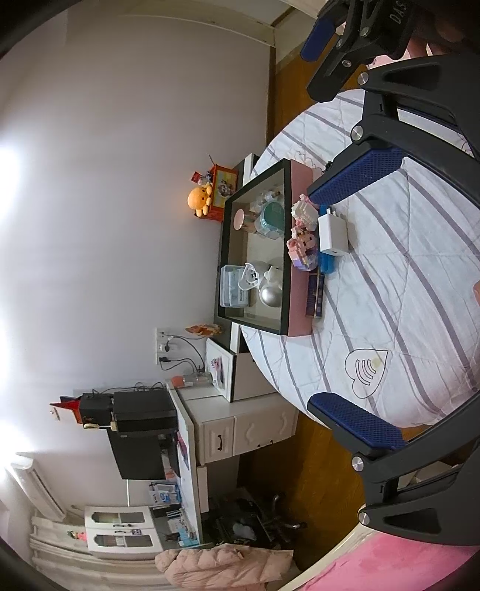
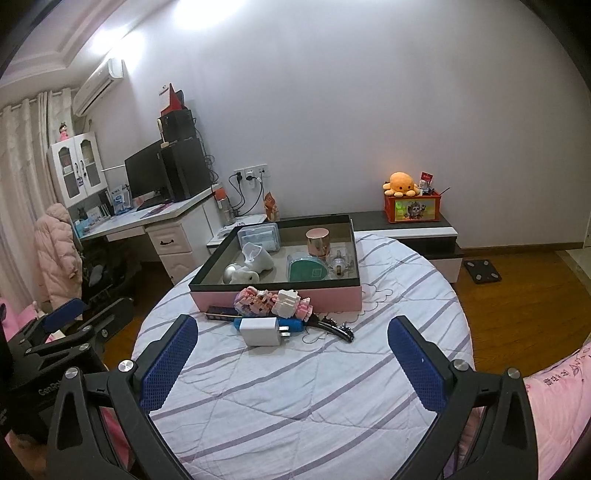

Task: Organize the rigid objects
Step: 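Move both tools back toward the items left beside the tray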

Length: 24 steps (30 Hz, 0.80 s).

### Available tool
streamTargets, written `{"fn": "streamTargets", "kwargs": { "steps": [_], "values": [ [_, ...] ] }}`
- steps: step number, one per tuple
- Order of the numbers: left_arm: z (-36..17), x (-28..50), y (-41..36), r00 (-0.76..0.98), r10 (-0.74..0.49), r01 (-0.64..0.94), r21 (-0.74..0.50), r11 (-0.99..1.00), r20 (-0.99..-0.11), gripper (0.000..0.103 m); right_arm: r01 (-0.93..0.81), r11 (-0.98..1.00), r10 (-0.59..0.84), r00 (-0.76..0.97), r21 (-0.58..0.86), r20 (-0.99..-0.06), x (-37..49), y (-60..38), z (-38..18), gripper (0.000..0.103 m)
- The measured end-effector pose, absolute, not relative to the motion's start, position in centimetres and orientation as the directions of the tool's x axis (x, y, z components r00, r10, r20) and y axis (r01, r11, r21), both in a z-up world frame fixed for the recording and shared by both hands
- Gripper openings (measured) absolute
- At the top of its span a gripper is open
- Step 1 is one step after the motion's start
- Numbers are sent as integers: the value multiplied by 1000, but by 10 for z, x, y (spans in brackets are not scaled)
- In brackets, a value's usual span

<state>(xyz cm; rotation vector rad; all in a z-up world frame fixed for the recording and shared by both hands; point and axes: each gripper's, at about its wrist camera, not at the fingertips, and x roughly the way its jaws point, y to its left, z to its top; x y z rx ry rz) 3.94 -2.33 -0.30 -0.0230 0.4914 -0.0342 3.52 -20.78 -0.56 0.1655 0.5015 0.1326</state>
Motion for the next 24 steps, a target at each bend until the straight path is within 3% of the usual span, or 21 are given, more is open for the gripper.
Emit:
{"fn": "streamTargets", "kwargs": {
  "steps": [8,24],
  "values": [
    [-5,38,-25,874,-41,31,-30,999,-485,103,-78,980,158,863,183,-479,36,-210,-8,103],
    [-49,78,-22,815,-58,37,-49,998,-576,103,-45,988,126,793,149,-597,79,-218,-55,103]
  ]
}}
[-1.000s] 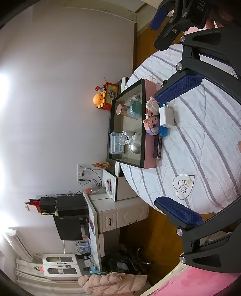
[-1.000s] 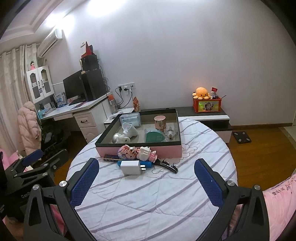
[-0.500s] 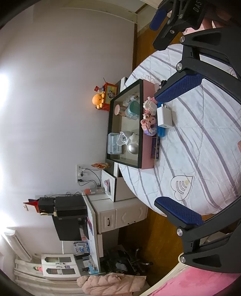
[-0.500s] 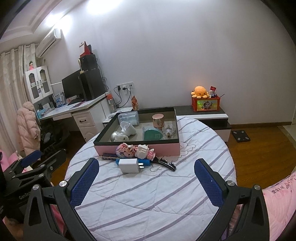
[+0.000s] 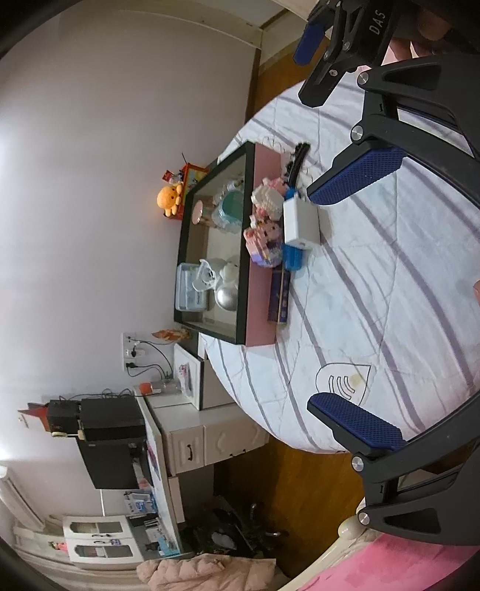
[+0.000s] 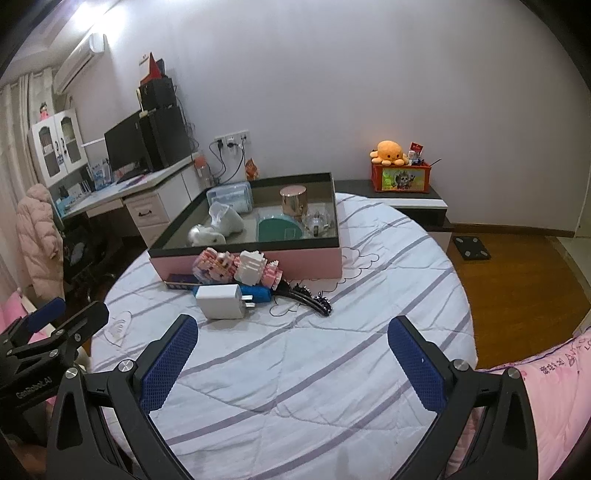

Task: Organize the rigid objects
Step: 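Move both tools back toward the items left beside the tray, then close the right tool on the white charger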

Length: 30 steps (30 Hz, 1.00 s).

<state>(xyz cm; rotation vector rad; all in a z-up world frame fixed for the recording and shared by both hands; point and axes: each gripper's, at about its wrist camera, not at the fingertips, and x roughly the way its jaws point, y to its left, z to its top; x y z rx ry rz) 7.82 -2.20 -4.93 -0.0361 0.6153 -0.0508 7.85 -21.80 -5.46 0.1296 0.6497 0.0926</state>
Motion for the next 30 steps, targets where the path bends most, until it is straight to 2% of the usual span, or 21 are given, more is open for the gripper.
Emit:
{"fn": "streamTargets", "kwargs": {
  "steps": [10,20,21,23,25,30],
  "values": [
    [-80,121,0,790,-1,10,11,1000,-614,102,-108,983,180,715,148,-675,137,-173,-92,103],
    [-103,152,27,764,30,-27,15,1000,-644,102,-114,984,177,659,136,-731,183,-143,-118,103],
    [-104,153,27,762,28,-26,13,1000,-646,102,-115,984,177,653,135,-736,185,-140,-121,102],
    [-106,155,26,758,21,-18,12,1000,-652,102,-111,985,173,644,132,-745,188,-137,-126,91],
    [-108,157,23,754,14,-7,13,1000,-657,102,-118,981,192,636,153,-747,190,-138,-131,69],
    [-111,163,13,745,-20,24,-3,1000,-667,102,-137,977,211,648,161,-732,182,-145,-128,68]
  ]
}}
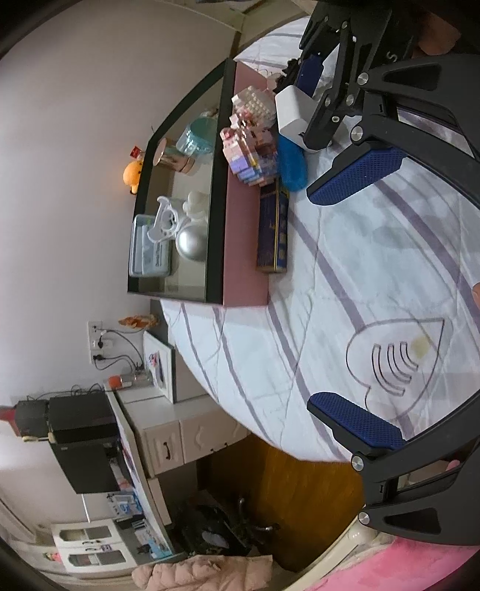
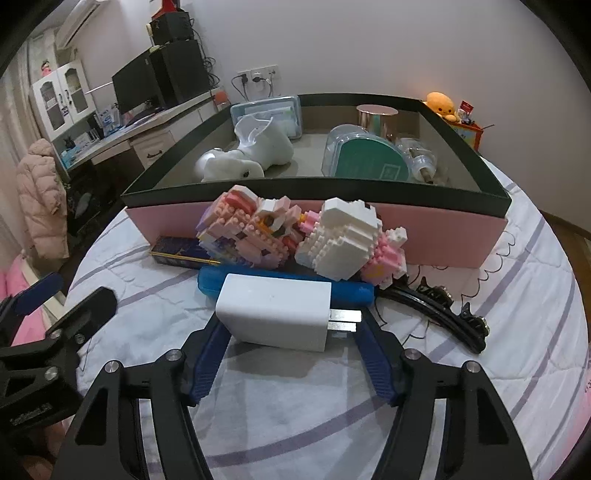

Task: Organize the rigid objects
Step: 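Close the right tool on the white charger, then grasp the pink block figure with the left tool while the right tool lifts the charger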

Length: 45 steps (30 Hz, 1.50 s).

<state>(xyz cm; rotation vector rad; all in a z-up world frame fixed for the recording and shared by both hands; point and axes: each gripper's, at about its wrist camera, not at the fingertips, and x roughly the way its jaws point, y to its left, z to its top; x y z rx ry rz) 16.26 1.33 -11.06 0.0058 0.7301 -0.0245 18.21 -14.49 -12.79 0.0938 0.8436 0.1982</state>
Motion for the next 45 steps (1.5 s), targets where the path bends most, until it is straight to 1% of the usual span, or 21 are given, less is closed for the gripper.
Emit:
{"fn": "streamTargets", "kwargs": {
  "steps": [13,28,30,31,32,34,37,38,40,45],
  "values": [
    [-118,185,-17,703,-93,91,-41,995,-705,102,-90,982,184,683,169,-707,166,-185,-121,68],
    [-109,206,-64,698,-186,175,-87,981,-691,102,-39,980,166,699,194,-696,158,-219,-122,68],
    [-112,213,-69,688,-197,175,-103,979,-698,100,-40,979,169,698,198,-696,159,-221,-123,68],
    [-114,214,-70,683,-204,177,-111,978,-701,95,-40,979,170,697,199,-696,159,-221,-123,68],
    [-118,219,-72,667,-216,178,-128,976,-713,87,-41,979,173,697,202,-696,159,-222,-124,68],
    [-122,224,-73,652,-232,181,-149,972,-722,83,-44,978,178,695,206,-696,159,-223,-125,68],
    [-121,222,-78,650,-255,206,-157,966,-716,59,-43,978,177,696,206,-696,159,-224,-125,68],
    [-121,222,-80,642,-274,219,-171,961,-716,55,-44,977,180,696,209,-695,160,-224,-126,68],
    [-121,221,-82,648,-265,219,-158,963,-714,55,-42,977,180,697,211,-694,157,-226,-126,68],
    [-120,217,-77,647,-282,219,-182,959,-708,54,-48,975,187,699,215,-691,156,-226,-124,68]
  ]
}}
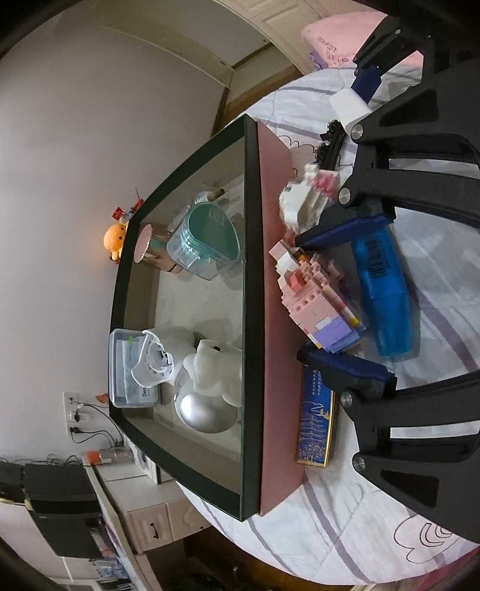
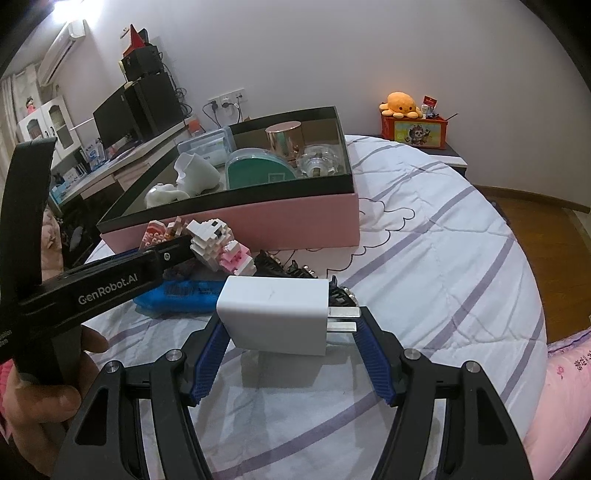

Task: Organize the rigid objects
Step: 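Grasp the pink block figure with the left tool while the right tool lifts the charger, then carry the block figure and charger into the tray and open both tools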

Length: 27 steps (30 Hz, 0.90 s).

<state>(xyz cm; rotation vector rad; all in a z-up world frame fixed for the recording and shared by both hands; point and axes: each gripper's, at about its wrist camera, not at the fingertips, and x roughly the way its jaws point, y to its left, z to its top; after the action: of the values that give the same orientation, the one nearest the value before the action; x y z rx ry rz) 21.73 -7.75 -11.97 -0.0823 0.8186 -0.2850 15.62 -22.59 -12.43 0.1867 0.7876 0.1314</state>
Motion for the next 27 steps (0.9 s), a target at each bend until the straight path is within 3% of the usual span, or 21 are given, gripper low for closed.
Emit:
{"fn": "streamTargets", "kwargs": {
  "steps": [12,27],
  "values": [
    [-88,181,-52,712,-252,204,-151,967,-655,54,-87,971,216,727,225,-652,144,-218,-99,68],
    [10,187,-26,815,-225,208,-94,974,-534,54,-203,969,249,798,144,-549,186,-191,-1,68]
  ]
}}
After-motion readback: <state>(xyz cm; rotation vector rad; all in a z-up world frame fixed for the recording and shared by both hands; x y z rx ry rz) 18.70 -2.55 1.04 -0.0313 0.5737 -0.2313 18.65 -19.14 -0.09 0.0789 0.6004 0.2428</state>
